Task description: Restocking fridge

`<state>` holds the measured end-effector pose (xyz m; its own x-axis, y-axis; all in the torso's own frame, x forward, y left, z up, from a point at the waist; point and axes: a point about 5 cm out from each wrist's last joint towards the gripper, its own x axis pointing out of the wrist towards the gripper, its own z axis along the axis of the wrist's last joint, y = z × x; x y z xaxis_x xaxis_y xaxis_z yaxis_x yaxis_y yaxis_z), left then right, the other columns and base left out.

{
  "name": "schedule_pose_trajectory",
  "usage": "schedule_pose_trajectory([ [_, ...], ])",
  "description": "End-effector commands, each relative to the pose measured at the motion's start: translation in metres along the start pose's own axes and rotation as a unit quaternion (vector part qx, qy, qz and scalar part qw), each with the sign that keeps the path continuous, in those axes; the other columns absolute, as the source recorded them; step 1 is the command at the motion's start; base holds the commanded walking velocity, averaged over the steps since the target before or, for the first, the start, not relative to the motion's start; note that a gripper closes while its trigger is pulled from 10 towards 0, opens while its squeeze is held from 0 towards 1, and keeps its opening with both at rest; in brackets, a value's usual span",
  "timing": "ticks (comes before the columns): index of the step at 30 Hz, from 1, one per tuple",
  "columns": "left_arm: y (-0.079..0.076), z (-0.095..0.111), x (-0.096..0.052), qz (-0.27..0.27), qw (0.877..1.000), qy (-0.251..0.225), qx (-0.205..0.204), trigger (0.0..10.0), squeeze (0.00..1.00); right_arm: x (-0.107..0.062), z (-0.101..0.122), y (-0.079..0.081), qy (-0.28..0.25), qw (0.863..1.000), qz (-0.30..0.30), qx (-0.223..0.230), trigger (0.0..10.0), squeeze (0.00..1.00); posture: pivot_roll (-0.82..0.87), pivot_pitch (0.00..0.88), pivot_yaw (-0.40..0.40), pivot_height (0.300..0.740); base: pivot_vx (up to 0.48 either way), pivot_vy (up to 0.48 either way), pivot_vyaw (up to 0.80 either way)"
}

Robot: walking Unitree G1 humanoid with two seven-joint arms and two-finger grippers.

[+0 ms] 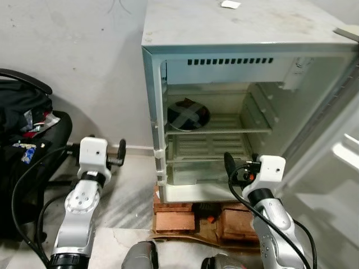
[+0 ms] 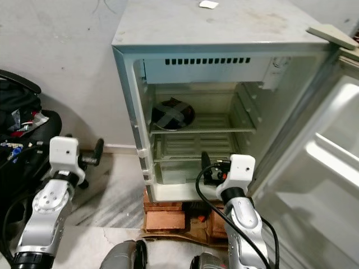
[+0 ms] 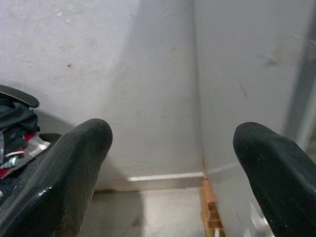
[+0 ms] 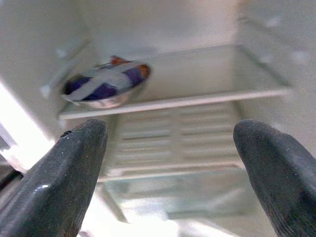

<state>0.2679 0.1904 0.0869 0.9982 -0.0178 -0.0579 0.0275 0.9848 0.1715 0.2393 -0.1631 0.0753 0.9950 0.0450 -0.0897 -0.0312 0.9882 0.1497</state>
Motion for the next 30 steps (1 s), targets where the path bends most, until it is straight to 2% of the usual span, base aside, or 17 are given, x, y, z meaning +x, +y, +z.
schedule_pose_trajectory([
  [1,-0.002,-0.003,-0.001,-0.004,1.000,0.002,-0.001,10.0,0.00,-0.001,0.009,-0.006,-0.019,1.000,-0.011,-0.018,10.0,0.00,0.00,0.061,0.029,0.740,-0.364,0.000,0.00],
  [4,-0.007,-0.005,-0.001,-0.005,1.000,0.003,-0.006,10.0,0.00,0.001,0.008,-0.011,-0.009,1.000,-0.017,-0.012,10.0,0.00,0.01,0.059,0.003,0.740,-0.315,0.000,0.00],
  [9,-0.010,-0.004,0.000,-0.001,1.000,0.000,-0.013,10.0,0.00,0.008,0.011,-0.010,-0.012,0.999,-0.014,-0.028,10.0,0.00,0.03,0.055,-0.021,0.740,-0.307,0.000,0.00],
  [11,-0.012,-0.004,0.001,0.000,1.000,-0.002,-0.015,10.0,0.00,0.015,0.015,-0.008,-0.019,0.997,-0.025,-0.070,10.0,0.00,0.03,0.061,-0.025,0.740,0.000,0.000,0.00],
  [14,-0.013,-0.003,0.001,-0.001,1.000,-0.006,-0.016,10.0,0.00,0.023,0.021,-0.002,-0.043,0.996,-0.020,-0.077,10.0,0.00,0.03,0.067,-0.027,0.740,0.000,0.000,0.00],
  [15,-0.015,-0.001,0.002,-0.005,1.000,-0.011,-0.016,10.0,0.00,0.028,0.024,0.004,-0.056,0.994,-0.013,-0.095,10.0,0.00,0.03,0.076,-0.028,0.740,-0.334,0.000,0.00],
  [19,-0.016,0.001,0.002,-0.011,1.000,-0.016,-0.019,10.0,0.00,0.029,0.022,0.010,-0.037,0.998,0.020,-0.047,10.0,0.00,0.04,0.082,-0.034,0.740,0.000,0.000,0.00],
  [25,-0.012,-0.004,-0.001,0.002,1.000,-0.002,-0.021,10.0,0.00,0.021,0.015,0.001,-0.025,0.998,0.000,-0.051,10.0,0.00,0.02,0.105,-0.027,0.740,0.000,0.000,0.00],
  [28,-0.012,-0.008,0.000,0.007,0.999,0.012,-0.034,10.0,0.00,0.019,0.010,-0.002,-0.019,0.999,-0.006,-0.036,10.0,0.00,0.02,0.101,-0.026,0.740,0.000,-0.423,0.00],
  [30,-0.015,-0.007,0.000,-0.005,1.000,0.006,-0.024,10.0,0.00,0.021,0.011,-0.002,-0.021,0.999,-0.005,-0.040,10.0,0.00,0.02,0.100,-0.025,0.740,0.000,-0.330,0.00],
])
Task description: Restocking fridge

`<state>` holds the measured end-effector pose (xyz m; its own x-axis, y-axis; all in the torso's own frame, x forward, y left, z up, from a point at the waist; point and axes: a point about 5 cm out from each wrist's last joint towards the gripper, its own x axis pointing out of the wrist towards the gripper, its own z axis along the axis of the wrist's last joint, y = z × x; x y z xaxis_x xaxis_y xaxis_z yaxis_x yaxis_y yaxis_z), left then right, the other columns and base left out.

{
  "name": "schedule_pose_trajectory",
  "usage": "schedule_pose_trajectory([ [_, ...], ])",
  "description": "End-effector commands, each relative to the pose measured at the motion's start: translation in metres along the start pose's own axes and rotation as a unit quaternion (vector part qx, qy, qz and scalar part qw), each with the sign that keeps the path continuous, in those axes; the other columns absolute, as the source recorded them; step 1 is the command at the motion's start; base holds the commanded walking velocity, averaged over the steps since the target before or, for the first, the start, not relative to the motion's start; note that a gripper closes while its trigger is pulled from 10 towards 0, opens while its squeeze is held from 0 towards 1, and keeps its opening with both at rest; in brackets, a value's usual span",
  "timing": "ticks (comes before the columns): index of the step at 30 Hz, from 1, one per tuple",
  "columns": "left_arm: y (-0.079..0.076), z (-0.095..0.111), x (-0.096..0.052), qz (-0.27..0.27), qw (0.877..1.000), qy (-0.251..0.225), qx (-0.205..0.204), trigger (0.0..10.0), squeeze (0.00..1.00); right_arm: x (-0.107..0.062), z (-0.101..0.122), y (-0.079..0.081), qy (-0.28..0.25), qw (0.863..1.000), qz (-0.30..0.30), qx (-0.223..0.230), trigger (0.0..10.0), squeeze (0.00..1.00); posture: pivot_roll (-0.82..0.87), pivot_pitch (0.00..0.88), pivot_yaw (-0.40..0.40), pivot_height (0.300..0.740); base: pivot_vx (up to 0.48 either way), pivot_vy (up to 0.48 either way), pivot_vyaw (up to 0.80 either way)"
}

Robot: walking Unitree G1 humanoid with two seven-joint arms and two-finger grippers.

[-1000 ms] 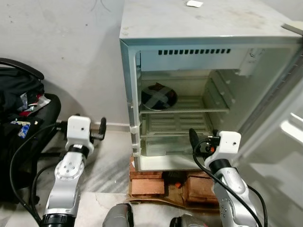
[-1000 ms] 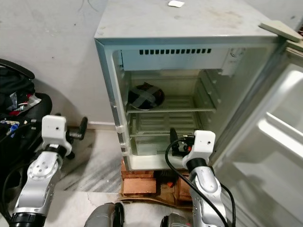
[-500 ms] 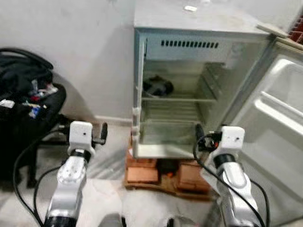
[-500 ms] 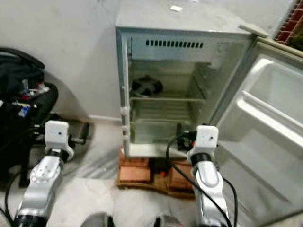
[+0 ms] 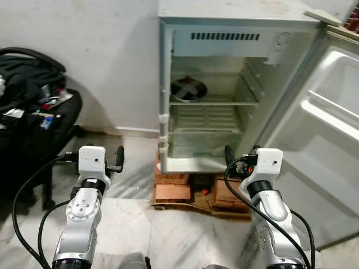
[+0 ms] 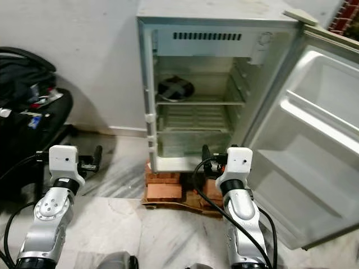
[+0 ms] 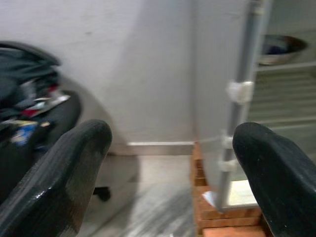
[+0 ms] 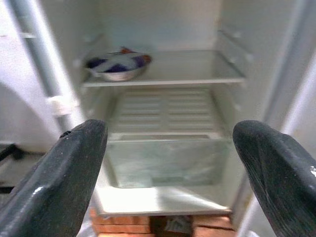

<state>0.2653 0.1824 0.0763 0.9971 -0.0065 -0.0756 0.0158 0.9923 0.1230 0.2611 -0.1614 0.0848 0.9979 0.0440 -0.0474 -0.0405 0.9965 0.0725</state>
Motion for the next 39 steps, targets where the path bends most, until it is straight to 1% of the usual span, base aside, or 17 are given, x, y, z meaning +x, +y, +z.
schedule_pose_trajectory([
  [1,-0.006,0.002,0.002,-0.010,1.000,-0.004,0.002,10.0,0.00,0.002,0.000,-0.004,-0.001,1.000,-0.007,-0.002,10.0,0.00,0.01,0.099,-0.024,0.740,0.000,-0.334,0.00],
  [5,-0.008,0.002,0.003,-0.011,1.000,-0.005,0.000,10.0,0.00,0.006,0.003,-0.006,-0.005,1.000,-0.005,-0.008,10.0,0.00,0.02,0.100,-0.024,0.740,0.000,-0.338,0.00],
  [10,-0.010,0.003,0.003,-0.014,1.000,-0.006,0.000,10.0,0.00,0.007,0.001,-0.009,0.001,1.000,-0.007,0.002,10.0,0.00,0.02,0.099,-0.026,0.740,0.000,-0.345,0.00],
  [14,-0.011,0.002,0.002,-0.013,1.000,-0.005,0.000,10.0,0.00,0.008,0.002,-0.006,-0.003,1.000,0.005,-0.006,10.0,0.00,0.02,0.100,-0.030,0.740,0.000,-0.357,0.00],
  [17,-0.012,0.003,0.002,-0.016,1.000,-0.006,0.000,10.0,0.00,0.008,0.001,-0.004,-0.001,1.000,0.009,0.000,10.0,0.00,0.02,0.102,-0.033,0.740,0.000,-0.356,0.00],
  [19,-0.015,0.002,0.002,-0.019,1.000,-0.007,0.000,10.0,0.00,0.007,-0.002,-0.003,0.008,1.000,0.018,0.006,10.0,0.00,0.02,0.104,-0.045,0.740,0.000,-0.364,0.00],
  [22,-0.016,0.003,0.002,-0.020,1.000,-0.007,-0.001,10.0,0.00,0.006,-0.004,-0.003,0.013,1.000,0.022,0.008,10.0,0.00,0.03,0.111,-0.050,0.740,0.000,-0.371,0.00],
  [25,-0.015,0.002,0.001,-0.020,1.000,-0.006,-0.002,10.0,0.00,0.004,-0.010,-0.003,0.030,0.999,0.029,0.015,10.0,0.00,0.03,0.114,-0.047,0.740,0.000,-0.387,0.00],
  [27,-0.015,0.001,0.000,-0.020,1.000,-0.004,-0.002,10.0,0.00,0.004,-0.012,0.000,0.037,0.998,0.046,0.023,10.0,0.00,0.03,0.116,-0.041,0.740,0.000,-0.390,0.00],
  [29,-0.013,0.001,-0.001,-0.020,1.000,-0.002,-0.002,10.0,0.00,0.004,-0.014,0.012,0.050,0.992,0.101,0.049,10.0,0.00,0.03,0.117,-0.034,0.740,-0.124,-0.392,0.00],
  [30,-0.013,0.001,-0.001,-0.020,1.000,-0.002,-0.002,10.0,0.00,0.004,-0.014,0.012,0.050,0.992,0.101,0.049,10.0,0.00,0.03,0.117,-0.034,0.740,-0.247,-0.394,0.00],
  [32,-0.013,0.001,-0.001,-0.021,1.000,-0.002,-0.001,10.0,0.00,0.003,-0.015,0.019,0.059,0.988,0.135,0.055,10.0,0.00,0.03,0.117,-0.034,0.740,-0.246,-0.392,0.00],
  [33,-0.013,0.001,-0.001,-0.021,1.000,-0.002,-0.001,10.0,0.00,0.003,-0.015,0.019,0.059,0.988,0.135,0.055,10.0,0.00,0.03,0.117,-0.034,0.740,-0.247,-0.394,0.00],
  [34,-0.013,0.001,0.000,-0.023,1.000,-0.002,-0.001,10.0,0.00,0.001,-0.017,0.023,0.069,0.983,0.159,0.055,10.0,0.00,0.03,0.118,-0.036,0.740,-0.244,-0.394,0.00],
  [39,-0.014,0.001,-0.001,-0.023,1.000,-0.003,-0.001,10.0,0.00,-0.002,-0.021,0.026,0.081,0.978,0.182,0.056,10.0,0.00,0.03,0.118,-0.039,0.740,-0.242,-0.394,0.00],
])
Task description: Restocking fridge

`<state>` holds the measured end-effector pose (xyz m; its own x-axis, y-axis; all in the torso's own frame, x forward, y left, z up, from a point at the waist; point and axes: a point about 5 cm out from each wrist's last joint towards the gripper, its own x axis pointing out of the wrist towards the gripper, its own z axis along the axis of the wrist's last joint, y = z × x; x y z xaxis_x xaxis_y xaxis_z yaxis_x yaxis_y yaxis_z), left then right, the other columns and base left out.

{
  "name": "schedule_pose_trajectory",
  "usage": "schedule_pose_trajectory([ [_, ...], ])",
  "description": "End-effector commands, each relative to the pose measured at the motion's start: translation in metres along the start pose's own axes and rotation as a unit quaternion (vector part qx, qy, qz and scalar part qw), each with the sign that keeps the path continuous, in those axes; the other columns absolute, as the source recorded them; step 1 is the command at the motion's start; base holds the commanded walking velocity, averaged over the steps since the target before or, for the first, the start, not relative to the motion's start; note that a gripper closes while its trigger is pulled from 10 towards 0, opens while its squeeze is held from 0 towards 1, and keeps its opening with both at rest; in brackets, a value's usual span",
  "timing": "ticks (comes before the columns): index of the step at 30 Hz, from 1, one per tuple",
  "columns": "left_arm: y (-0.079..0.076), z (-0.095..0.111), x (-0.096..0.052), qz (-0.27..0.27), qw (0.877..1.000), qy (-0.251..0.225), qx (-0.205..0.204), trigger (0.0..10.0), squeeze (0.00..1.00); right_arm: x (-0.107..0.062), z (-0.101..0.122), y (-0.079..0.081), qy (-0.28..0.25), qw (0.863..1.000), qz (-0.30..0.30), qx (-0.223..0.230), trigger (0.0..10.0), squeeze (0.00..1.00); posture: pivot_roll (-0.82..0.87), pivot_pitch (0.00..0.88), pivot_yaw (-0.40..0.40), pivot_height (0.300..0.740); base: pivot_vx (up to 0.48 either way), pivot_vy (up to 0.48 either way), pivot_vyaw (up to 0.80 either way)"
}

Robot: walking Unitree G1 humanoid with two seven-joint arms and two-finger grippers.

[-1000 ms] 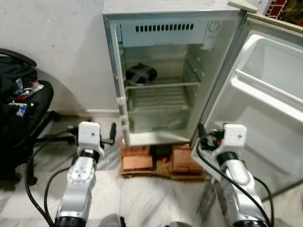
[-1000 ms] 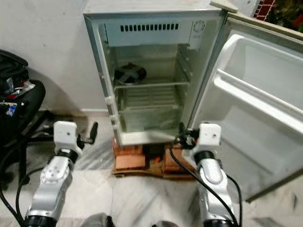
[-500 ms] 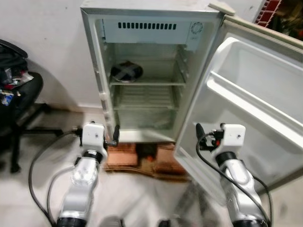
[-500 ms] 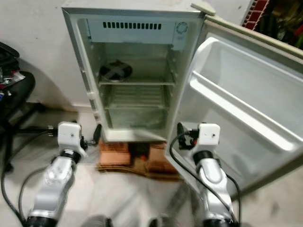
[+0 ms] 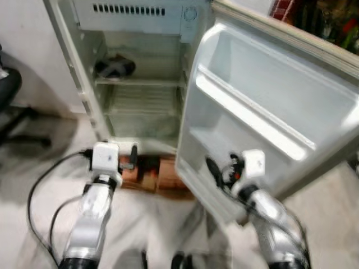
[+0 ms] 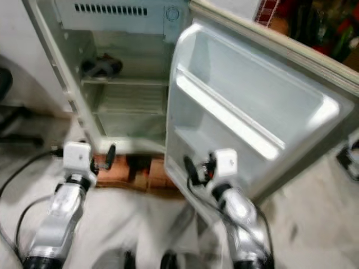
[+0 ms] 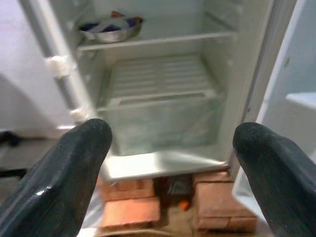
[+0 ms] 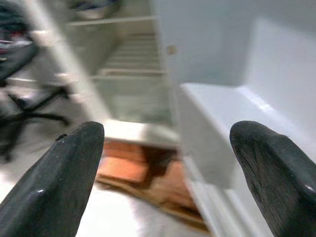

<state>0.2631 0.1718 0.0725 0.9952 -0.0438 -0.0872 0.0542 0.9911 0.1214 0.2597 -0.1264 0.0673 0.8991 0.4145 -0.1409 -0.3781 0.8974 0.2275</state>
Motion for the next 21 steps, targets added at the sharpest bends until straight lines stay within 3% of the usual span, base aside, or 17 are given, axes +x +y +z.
schedule_pose_trajectory([
  [1,-0.003,0.003,0.001,-0.004,1.000,-0.006,-0.002,10.0,0.00,-0.008,-0.003,-0.002,0.019,0.999,0.031,0.004,10.0,0.00,0.03,0.119,-0.040,0.740,-0.244,-0.394,0.00],
  [7,-0.004,0.002,0.000,-0.005,1.000,-0.004,-0.002,10.0,0.00,-0.020,-0.006,0.006,0.058,0.990,0.130,0.021,10.0,0.00,0.03,0.116,-0.042,0.740,-0.243,-0.394,0.00],
  [12,-0.003,0.003,0.000,-0.006,1.000,-0.005,0.000,10.0,0.00,-0.031,-0.006,-0.008,0.094,0.982,0.166,-0.004,10.0,0.00,0.03,0.115,-0.041,0.740,-0.145,-0.394,0.00],
  [14,-0.004,0.003,0.000,-0.008,1.000,-0.008,0.004,10.0,0.00,-0.029,-0.002,-0.017,0.080,0.985,0.145,-0.055,10.0,0.00,0.03,0.115,-0.041,0.740,0.000,-0.347,0.00],
  [16,-0.005,0.004,0.000,-0.012,1.000,-0.012,0.010,10.0,0.00,-0.026,0.008,-0.026,0.049,0.989,0.116,-0.078,10.0,0.00,0.03,0.115,-0.041,0.740,0.000,-0.133,0.00],
  [21,0.004,0.003,-0.003,0.017,1.000,-0.016,0.010,10.0,0.00,-0.013,0.036,-0.047,-0.026,0.996,-0.015,-0.089,10.0,0.00,0.03,0.115,-0.044,0.740,0.000,0.000,0.00],
])
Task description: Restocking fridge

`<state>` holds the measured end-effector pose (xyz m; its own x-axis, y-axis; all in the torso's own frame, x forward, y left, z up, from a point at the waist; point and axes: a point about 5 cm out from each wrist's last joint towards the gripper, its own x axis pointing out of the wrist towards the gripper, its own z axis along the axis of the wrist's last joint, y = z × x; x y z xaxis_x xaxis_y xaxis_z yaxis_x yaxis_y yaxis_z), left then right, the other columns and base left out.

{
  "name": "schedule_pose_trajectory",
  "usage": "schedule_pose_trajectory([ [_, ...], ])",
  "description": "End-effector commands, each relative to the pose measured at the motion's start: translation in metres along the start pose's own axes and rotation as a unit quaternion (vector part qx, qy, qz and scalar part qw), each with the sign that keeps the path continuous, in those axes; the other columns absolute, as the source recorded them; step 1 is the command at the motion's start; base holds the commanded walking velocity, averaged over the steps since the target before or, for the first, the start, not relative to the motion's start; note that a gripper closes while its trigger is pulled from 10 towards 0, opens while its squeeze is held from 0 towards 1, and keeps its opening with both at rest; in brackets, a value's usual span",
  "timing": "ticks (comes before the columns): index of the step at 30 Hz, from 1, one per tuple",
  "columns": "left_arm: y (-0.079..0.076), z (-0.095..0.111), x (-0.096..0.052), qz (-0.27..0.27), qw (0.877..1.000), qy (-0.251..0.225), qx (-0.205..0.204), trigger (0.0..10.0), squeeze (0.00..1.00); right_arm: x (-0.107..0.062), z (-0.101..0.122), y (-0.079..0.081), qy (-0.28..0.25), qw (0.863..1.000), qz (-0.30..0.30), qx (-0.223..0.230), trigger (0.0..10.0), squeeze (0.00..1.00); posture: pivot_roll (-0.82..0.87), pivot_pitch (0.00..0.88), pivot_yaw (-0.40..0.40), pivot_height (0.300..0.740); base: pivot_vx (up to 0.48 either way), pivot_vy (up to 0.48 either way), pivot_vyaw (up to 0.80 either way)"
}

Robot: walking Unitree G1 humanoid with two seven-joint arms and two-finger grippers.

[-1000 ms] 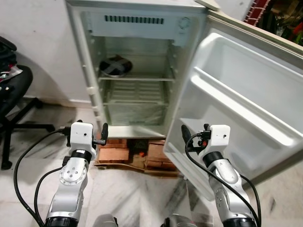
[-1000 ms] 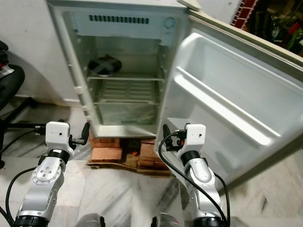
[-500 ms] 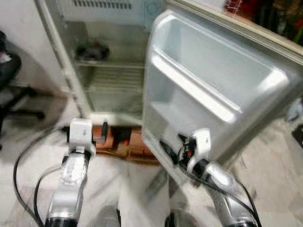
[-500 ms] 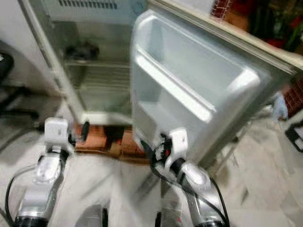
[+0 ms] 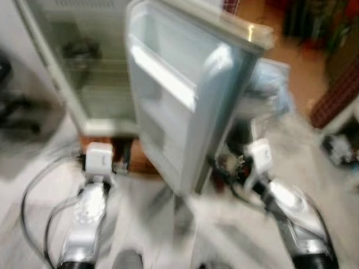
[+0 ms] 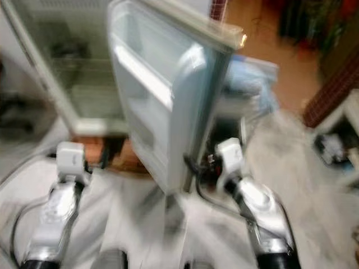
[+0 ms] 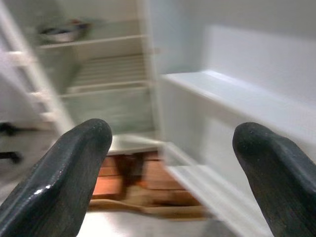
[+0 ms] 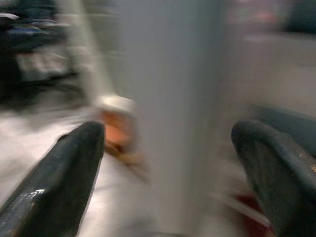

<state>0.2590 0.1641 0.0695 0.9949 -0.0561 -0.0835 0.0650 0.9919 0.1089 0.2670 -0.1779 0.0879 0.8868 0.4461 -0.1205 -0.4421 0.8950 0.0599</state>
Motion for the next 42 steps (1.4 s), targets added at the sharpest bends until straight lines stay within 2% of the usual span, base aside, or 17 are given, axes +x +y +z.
schedule_pose_trajectory([
  [1,0.012,0.006,0.000,0.022,1.000,-0.014,0.016,10.0,0.00,0.005,0.006,-0.004,-0.015,0.999,-0.035,-0.002,10.0,0.00,0.03,0.115,-0.044,0.740,0.000,0.000,0.00],
  [3,0.021,0.005,-0.001,0.046,0.998,-0.013,0.033,10.0,0.00,0.011,0.012,-0.004,-0.040,0.998,-0.052,0.018,10.0,0.00,0.04,0.117,-0.045,0.740,0.000,0.000,0.00],
  [5,0.024,0.004,-0.001,0.056,0.998,-0.010,0.024,10.0,0.00,0.013,0.015,-0.003,-0.050,0.997,-0.055,0.004,10.0,0.00,0.04,0.118,-0.044,0.740,0.000,0.000,0.00],
  [6,0.028,0.003,-0.001,0.071,0.997,-0.003,0.013,10.0,0.00,0.018,0.022,-0.001,-0.075,0.995,-0.066,-0.024,10.0,0.00,0.04,0.120,-0.046,0.740,0.000,0.000,0.00],
  [15,0.045,-0.005,-0.011,0.097,0.994,0.016,0.042,10.0,0.00,0.032,0.045,-0.005,-0.131,0.978,-0.164,0.000,10.0,0.00,0.05,0.122,-0.048,0.740,0.000,0.000,0.00],
  [19,0.042,-0.026,-0.038,0.085,0.994,0.066,0.015,10.0,0.00,0.042,0.051,-0.013,-0.141,0.972,-0.187,0.019,10.0,0.00,0.06,0.127,-0.047,0.740,0.000,0.000,0.00],
  [24,0.033,-0.039,-0.051,0.050,0.995,0.087,0.006,10.0,0.00,0.055,0.062,-0.013,-0.155,0.970,-0.185,0.034,10.0,0.00,0.07,0.130,-0.051,0.740,0.000,0.000,0.00],
  [27,0.029,-0.038,-0.056,0.042,0.995,0.085,0.009,10.0,0.00,0.072,0.084,-0.002,-0.185,0.971,-0.134,0.073,10.0,0.00,0.08,0.132,-0.057,0.740,0.000,0.000,0.00],
  [28,0.030,-0.037,-0.056,0.046,0.995,0.084,0.007,10.0,0.00,0.077,0.090,0.007,-0.197,0.969,-0.095,0.114,10.0,0.00,0.09,0.131,-0.063,0.740,0.000,0.000,0.00],
  [29,0.030,-0.037,-0.056,0.046,0.995,0.084,0.007,10.0,0.00,0.077,0.090,0.007,-0.197,0.969,-0.095,0.114,10.0,0.00,0.09,0.131,-0.063,0.740,0.000,0.000,0.00],
  [33,0.029,-0.037,-0.058,0.045,0.995,0.086,0.006,10.0,0.00,0.079,0.102,0.042,-0.207,0.965,0.046,0.156,10.0,0.00,0.09,0.132,-0.068,0.740,0.000,0.000,0.00],
  [34,0.029,-0.037,-0.059,0.044,0.995,0.087,0.006,10.0,0.00,0.072,0.105,0.060,-0.207,0.952,0.124,0.189,10.0,0.00,0.10,0.132,-0.069,0.740,0.000,0.000,0.00],
  [35,0.029,-0.037,-0.060,0.043,0.995,0.087,0.006,10.0,0.00,0.069,0.107,0.068,-0.209,0.943,0.159,0.203,10.0,0.00,0.10,0.133,-0.069,0.740,0.000,0.000,0.00],
  [36,0.029,-0.037,-0.060,0.043,0.995,0.087,0.006,10.0,0.00,0.069,0.107,0.068,-0.209,0.943,0.159,0.203,10.0,0.00,0.10,0.133,-0.069,0.740,0.000,0.000,0.00],
  [37,0.029,-0.037,-0.060,0.043,0.995,0.087,0.005,10.0,0.00,0.061,0.110,0.079,-0.210,0.929,0.211,0.219,10.0,0.00,0.10,0.135,-0.069,0.740,0.000,0.000,0.00],
  [39,0.030,-0.038,-0.061,0.041,0.995,0.089,0.004,10.0,0.00,0.033,0.118,0.108,-0.198,0.876,0.354,0.261,10.0,0.00,0.10,0.138,-0.070,0.740,0.000,0.000,0.00],
  [42,0.030,-0.038,-0.062,0.040,0.995,0.091,0.004,10.0,0.00,0.025,0.110,0.112,-0.177,0.868,0.378,0.268,10.0,0.00,0.10,0.140,-0.070,0.740,0.000,0.000,0.00],
])
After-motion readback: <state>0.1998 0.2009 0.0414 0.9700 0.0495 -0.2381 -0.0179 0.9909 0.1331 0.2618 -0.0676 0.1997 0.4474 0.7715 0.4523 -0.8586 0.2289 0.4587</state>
